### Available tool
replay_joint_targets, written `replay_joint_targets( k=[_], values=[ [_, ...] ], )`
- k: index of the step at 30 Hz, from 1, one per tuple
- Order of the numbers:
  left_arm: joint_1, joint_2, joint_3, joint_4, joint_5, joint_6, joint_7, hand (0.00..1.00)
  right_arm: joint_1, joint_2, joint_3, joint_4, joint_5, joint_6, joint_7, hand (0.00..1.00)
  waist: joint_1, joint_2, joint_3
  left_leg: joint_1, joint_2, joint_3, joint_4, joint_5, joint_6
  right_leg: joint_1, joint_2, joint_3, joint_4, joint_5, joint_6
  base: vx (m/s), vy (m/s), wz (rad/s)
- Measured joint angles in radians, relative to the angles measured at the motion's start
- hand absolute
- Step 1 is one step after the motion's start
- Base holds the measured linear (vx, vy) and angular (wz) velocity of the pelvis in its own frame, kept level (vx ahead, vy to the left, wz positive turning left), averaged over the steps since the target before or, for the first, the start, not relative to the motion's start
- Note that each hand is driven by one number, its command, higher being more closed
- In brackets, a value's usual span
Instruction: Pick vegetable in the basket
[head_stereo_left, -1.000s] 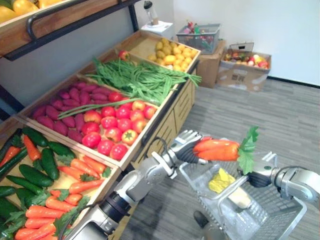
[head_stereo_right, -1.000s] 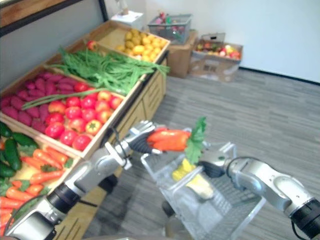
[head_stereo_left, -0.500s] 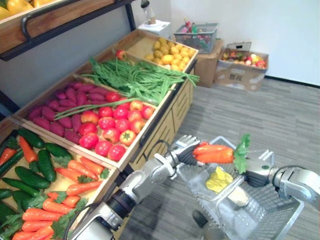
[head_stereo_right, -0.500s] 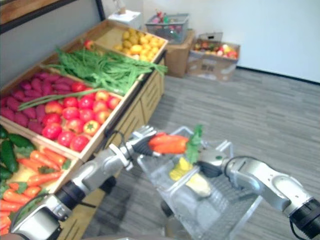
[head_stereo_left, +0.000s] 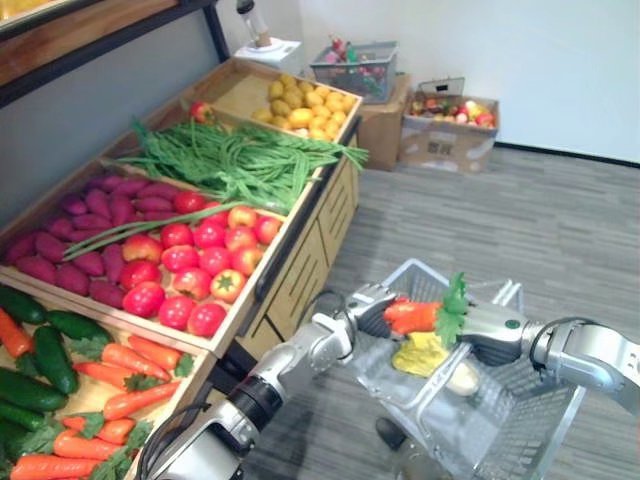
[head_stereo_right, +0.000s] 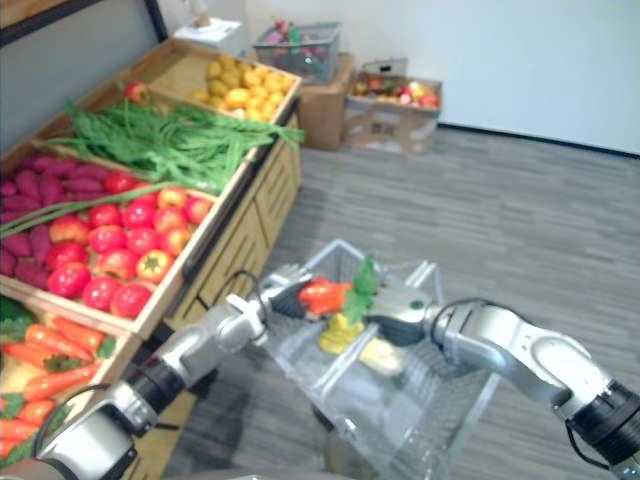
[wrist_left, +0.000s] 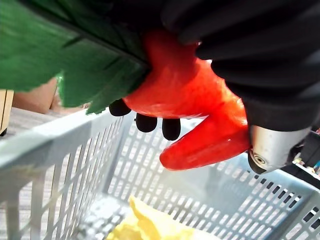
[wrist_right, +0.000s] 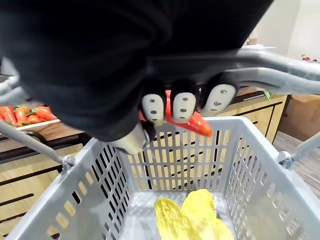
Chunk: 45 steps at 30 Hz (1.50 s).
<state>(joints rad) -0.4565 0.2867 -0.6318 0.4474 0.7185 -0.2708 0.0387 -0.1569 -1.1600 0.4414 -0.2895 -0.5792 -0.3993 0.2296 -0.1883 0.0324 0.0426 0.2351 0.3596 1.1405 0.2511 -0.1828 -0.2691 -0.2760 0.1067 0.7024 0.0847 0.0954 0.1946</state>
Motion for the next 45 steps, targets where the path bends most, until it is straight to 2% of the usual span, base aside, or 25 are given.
replay_joint_targets(
  k=[6,12,23,24,38,45],
  values=[
    [-0.028,-0.083,-0.002,0.107,0.036,0.023,0.002,1.0,-0.025,0.0,0.017,-0.02,0.0,-0.008,-0.001,1.0,0.0,-0.004,-0.009,0.006,-0.004,0.006,-0.001,0.0,0.0,0.0,0.001,0.008,0.0,0.001,0.001,-0.04,0.021,-0.04],
    [-0.031,-0.128,-0.039,0.176,0.051,0.036,0.007,1.0,-0.044,0.001,0.05,-0.02,0.0,-0.008,-0.001,1.0,-0.001,-0.012,-0.028,0.013,-0.013,0.023,-0.003,-0.001,0.0,0.0,0.003,0.02,0.001,0.002,0.004,-0.05,0.022,-0.06],
    [-0.037,-0.162,-0.11,0.198,0.067,0.032,0.007,1.0,-0.08,0.024,0.087,-0.02,0.0,-0.008,-0.003,1.0,-0.002,-0.026,-0.043,0.015,-0.015,0.028,0.0,-0.002,0.0,-0.001,0.003,0.023,0.0,0.003,0.004,-0.03,0.011,-0.01],
    [-0.037,-0.162,-0.111,0.198,0.075,0.032,0.007,0.0,-0.08,0.025,0.087,-0.02,0.0,-0.008,-0.003,1.0,-0.002,-0.027,-0.043,0.015,-0.015,0.028,0.0,-0.002,0.0,-0.002,0.004,0.024,0.0,0.003,0.004,-0.03,0.012,-0.02],
    [-0.037,-0.162,-0.119,0.226,0.091,0.031,-0.002,0.0,-0.085,0.043,0.086,-0.015,-0.003,-0.008,-0.009,1.0,-0.001,-0.027,-0.043,0.028,-0.015,0.05,0.0,-0.003,0.0,-0.003,0.011,0.044,0.004,0.005,0.004,-0.03,0.007,-0.04],
    [-0.044,-0.162,-0.116,0.224,0.089,0.031,-0.01,0.0,-0.082,0.079,0.07,-0.008,-0.01,-0.006,-0.009,1.0,0.001,-0.027,-0.043,0.026,-0.014,0.044,0.002,-0.003,0.0,-0.002,0.006,0.04,0.004,0.005,0.005,-0.04,-0.004,0.02]
  ],
)
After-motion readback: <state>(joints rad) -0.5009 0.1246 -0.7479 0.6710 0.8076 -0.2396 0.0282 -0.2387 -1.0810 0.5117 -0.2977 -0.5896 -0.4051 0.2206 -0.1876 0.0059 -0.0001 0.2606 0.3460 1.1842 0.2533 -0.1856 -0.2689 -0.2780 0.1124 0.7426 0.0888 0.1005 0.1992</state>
